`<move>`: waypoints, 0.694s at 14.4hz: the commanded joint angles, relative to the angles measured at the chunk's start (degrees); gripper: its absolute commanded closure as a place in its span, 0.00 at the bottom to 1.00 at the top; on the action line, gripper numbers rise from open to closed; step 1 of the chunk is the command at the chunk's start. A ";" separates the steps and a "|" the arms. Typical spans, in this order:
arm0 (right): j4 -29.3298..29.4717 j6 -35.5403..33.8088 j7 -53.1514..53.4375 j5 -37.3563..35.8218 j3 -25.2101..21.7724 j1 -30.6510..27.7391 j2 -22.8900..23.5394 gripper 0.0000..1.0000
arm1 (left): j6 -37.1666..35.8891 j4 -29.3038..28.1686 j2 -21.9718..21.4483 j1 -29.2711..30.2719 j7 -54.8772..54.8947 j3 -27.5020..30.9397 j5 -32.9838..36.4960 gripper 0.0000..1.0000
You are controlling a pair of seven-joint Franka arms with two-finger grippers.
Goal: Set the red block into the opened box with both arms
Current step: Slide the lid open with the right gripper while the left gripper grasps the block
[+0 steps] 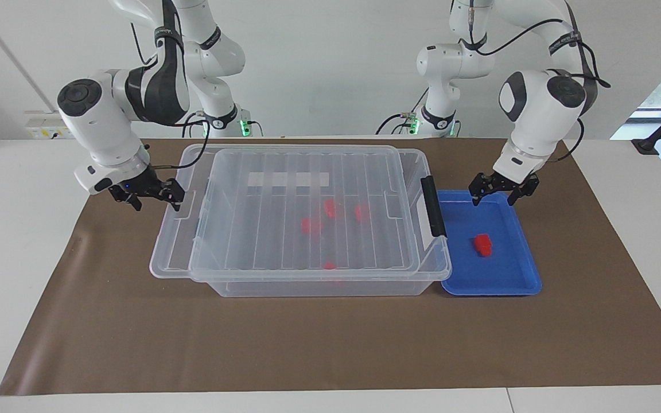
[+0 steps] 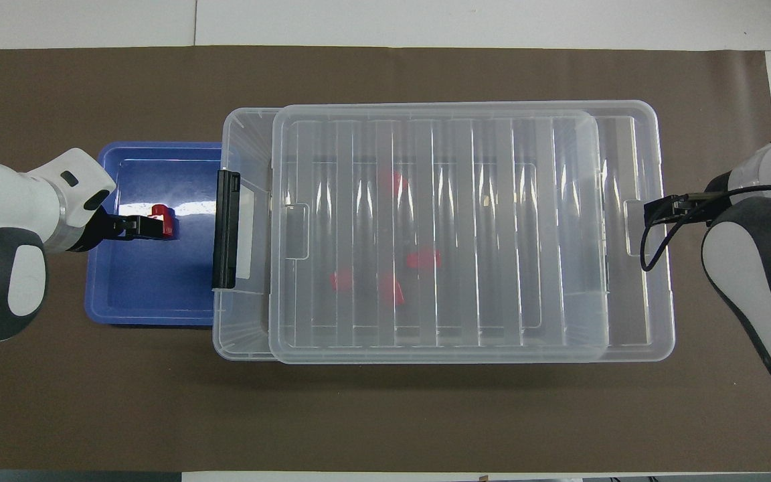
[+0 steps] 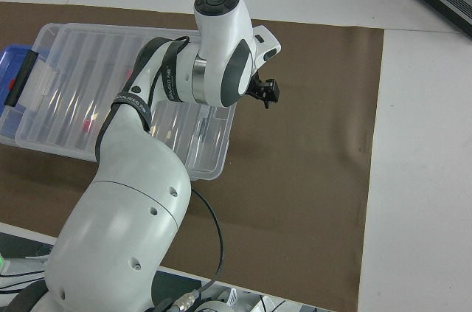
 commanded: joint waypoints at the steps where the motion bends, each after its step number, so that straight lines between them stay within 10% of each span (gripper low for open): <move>1: -1.45 1.86 -4.06 0.52 -1.56 -0.41 -0.73 0.00 | 5.49 -0.11 3.99 -0.11 -0.48 0.34 -0.18 0.00; 10: -1.45 3.00 -10.21 0.52 -5.17 -0.49 -0.56 0.00 | 16.05 -2.40 11.12 1.04 -0.48 0.43 -0.18 0.00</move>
